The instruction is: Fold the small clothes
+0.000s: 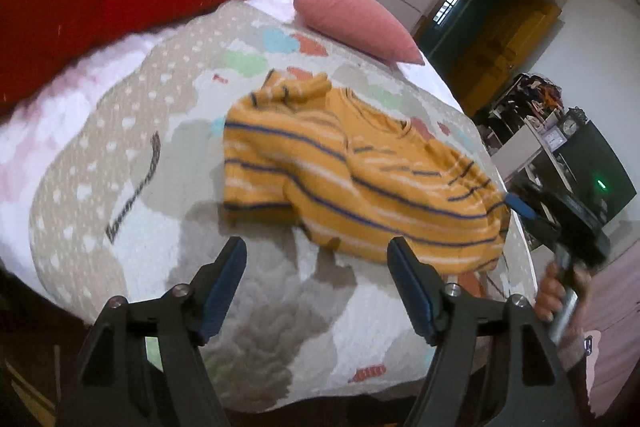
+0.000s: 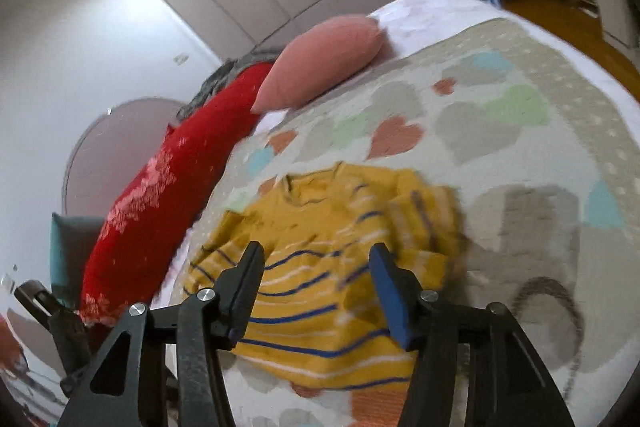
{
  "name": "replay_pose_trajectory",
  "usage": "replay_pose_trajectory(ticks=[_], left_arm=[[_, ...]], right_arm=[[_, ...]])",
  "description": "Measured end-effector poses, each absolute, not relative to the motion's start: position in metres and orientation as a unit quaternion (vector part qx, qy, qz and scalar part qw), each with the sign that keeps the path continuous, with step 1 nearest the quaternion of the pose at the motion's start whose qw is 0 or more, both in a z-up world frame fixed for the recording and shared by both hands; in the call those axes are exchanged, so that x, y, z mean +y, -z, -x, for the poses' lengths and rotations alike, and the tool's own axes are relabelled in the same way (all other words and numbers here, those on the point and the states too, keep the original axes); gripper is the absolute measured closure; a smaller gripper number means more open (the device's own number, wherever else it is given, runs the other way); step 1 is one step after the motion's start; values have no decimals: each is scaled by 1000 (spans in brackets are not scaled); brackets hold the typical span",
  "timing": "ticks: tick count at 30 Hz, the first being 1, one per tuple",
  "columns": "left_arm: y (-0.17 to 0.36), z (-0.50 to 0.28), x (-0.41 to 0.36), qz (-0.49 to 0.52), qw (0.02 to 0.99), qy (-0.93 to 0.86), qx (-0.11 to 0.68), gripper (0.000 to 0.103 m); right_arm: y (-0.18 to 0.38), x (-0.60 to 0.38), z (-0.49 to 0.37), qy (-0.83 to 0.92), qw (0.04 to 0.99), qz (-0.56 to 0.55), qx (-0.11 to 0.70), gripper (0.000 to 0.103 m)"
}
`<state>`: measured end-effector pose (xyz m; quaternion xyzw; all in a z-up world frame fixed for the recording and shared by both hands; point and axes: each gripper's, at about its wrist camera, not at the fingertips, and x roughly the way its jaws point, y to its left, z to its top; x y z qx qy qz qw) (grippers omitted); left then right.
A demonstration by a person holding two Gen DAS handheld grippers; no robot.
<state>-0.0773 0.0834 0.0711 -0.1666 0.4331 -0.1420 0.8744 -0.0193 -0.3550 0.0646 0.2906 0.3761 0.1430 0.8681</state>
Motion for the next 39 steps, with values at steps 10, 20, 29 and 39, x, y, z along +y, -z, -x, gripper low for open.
replay_pose_trajectory(ticks=[10, 20, 29, 39], left_arm=[[-53, 95, 92, 133, 875, 99, 454, 31], [-52, 97, 78, 113, 873, 87, 467, 31], [-53, 82, 39, 94, 871, 104, 471, 31], [-50, 97, 13, 89, 875, 156, 450, 31]], right_arm=[[-6, -337, -22, -21, 882, -160, 442, 52], [-66, -332, 13, -81, 911, -181, 362, 45], [-7, -315, 4, -109, 895, -136, 411, 42], [-6, -325, 6, -121, 879, -168, 430, 42]])
